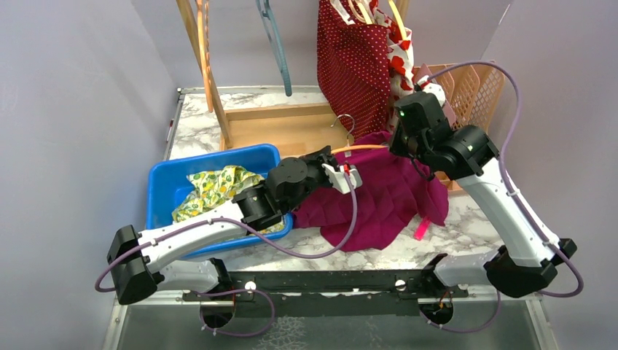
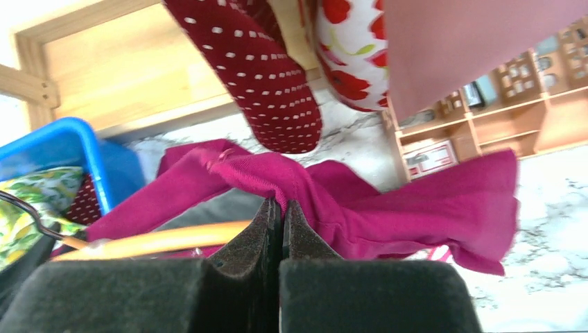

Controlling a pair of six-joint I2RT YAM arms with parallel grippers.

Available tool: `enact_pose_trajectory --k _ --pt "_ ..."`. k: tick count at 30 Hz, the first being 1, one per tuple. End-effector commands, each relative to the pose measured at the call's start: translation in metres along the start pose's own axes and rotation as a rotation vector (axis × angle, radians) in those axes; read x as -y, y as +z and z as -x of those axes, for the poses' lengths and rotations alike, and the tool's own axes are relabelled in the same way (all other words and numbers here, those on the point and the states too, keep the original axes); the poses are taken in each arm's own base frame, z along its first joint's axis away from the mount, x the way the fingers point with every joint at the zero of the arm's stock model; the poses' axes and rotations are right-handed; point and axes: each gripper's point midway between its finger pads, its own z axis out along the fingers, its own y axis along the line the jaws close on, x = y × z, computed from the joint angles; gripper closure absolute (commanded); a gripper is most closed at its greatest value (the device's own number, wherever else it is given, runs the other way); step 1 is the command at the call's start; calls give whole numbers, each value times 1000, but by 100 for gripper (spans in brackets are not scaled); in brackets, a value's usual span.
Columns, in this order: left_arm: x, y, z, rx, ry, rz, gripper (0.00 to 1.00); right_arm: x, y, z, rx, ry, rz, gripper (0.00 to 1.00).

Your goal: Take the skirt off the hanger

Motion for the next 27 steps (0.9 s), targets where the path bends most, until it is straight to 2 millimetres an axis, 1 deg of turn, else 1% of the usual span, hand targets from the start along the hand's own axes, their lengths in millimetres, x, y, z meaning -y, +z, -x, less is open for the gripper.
enact_pose_trajectory --k 1,3,5,7,10,11,12,14,17,18,19,21,22,24,25,26,27 --pt "-71 -20 4 -16 -141 325 100 76 -20 7 115 -82 -239 99" --pt "-67 -22 5 8 -143 306 100 85 -22 6 110 -85 -258 99" --pt "-67 -26 2 3 -168 320 100 96 -21 4 95 -107 -306 99" --pt "-68 -29 -1 -9 -168 324 100 108 -27 6 104 -113 -350 99" --pt "-65 -32 -1 -4 -181 304 100 111 -30 11 123 -126 -317 99" --pt "-64 -34 -2 -4 -186 296 100 115 -30 11 115 -126 -332 99" --pt "-62 -36 -2 -1 -186 287 100 124 -32 11 108 -129 -378 99" --pt "-61 -41 -3 9 -186 278 100 133 -34 17 112 -148 -402 99" --pt "-62 -51 -2 24 -193 272 100 148 -31 30 129 -153 -409 99" --pt "-62 -53 -2 27 -194 260 100 146 -29 32 130 -159 -381 99" --pt "-61 -54 2 38 -204 245 100 133 -27 34 128 -168 -303 99" --pt "-58 -53 10 68 -220 207 100 87 -28 35 118 -204 -28 99" --pt "-56 -51 15 82 -226 188 100 62 -31 31 100 -216 117 99" --pt "-54 -44 24 109 -250 165 100 9 -49 18 58 -276 445 99" --pt "-54 -39 27 115 -263 165 100 -11 -59 9 28 -288 583 99" --pt "-57 -35 30 121 -276 178 100 -26 -68 1 -3 -296 695 99" --pt "-62 -33 34 133 -292 205 100 -36 -74 -12 -54 -290 786 99"
